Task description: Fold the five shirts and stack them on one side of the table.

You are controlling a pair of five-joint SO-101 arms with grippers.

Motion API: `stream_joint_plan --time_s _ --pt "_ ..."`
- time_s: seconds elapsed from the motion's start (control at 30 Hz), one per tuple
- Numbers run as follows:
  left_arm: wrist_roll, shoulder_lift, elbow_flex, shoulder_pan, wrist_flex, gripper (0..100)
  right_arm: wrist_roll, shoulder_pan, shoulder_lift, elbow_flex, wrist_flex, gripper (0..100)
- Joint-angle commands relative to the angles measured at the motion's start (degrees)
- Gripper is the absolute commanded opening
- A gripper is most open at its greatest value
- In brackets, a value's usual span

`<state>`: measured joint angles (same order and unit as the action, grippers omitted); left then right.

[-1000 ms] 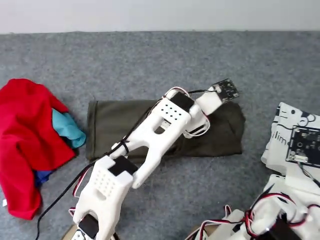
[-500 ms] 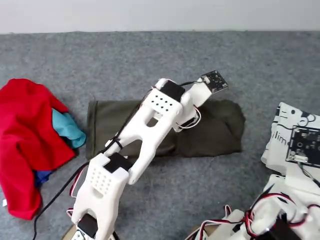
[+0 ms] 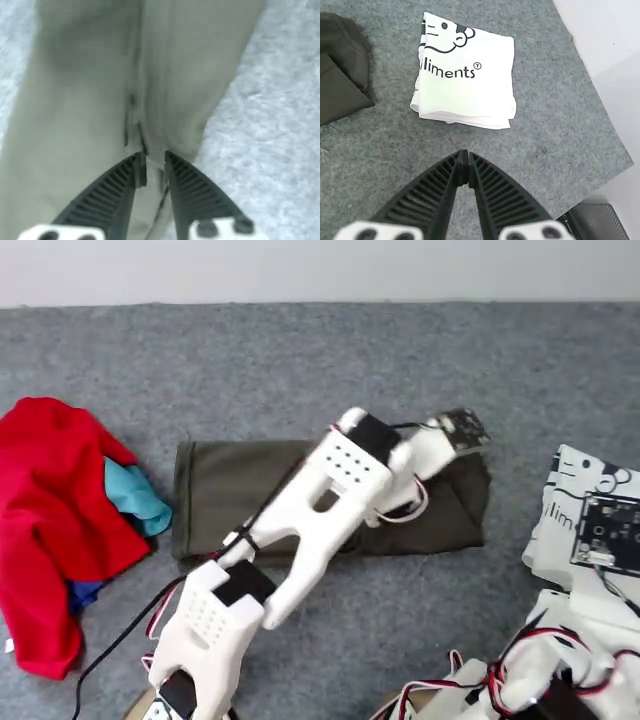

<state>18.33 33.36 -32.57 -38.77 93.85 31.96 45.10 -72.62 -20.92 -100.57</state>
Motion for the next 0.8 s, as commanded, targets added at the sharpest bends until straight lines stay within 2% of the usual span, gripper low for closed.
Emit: stream_joint_plan --time_s 0.0,0.2,0.37,0.63,0.77 --pt "-0.44 -1.14 0.04 -0.26 -2.20 6 0.62 0.48 -0.04 -0.18 -2.33 1.4" --pt "-0.44 6.51 1.71 5.36 -6.86 6 0.62 0.48 -0.04 -0.18 -2.33 1.4" --pt "-0.44 10.90 1.45 6.15 -7.38 6 0.62 0.48 0.04 -0.18 -2.33 1.4" --pt "-5.54 1.67 -1.63 6.24 -5.10 7 0.62 0.48 0.04 -0.18 -2.33 1.4" --pt "-7.65 -3.60 -1.45 6.42 -1.41 14 0.62 0.48 0.04 -0.18 -2.33 1.4"
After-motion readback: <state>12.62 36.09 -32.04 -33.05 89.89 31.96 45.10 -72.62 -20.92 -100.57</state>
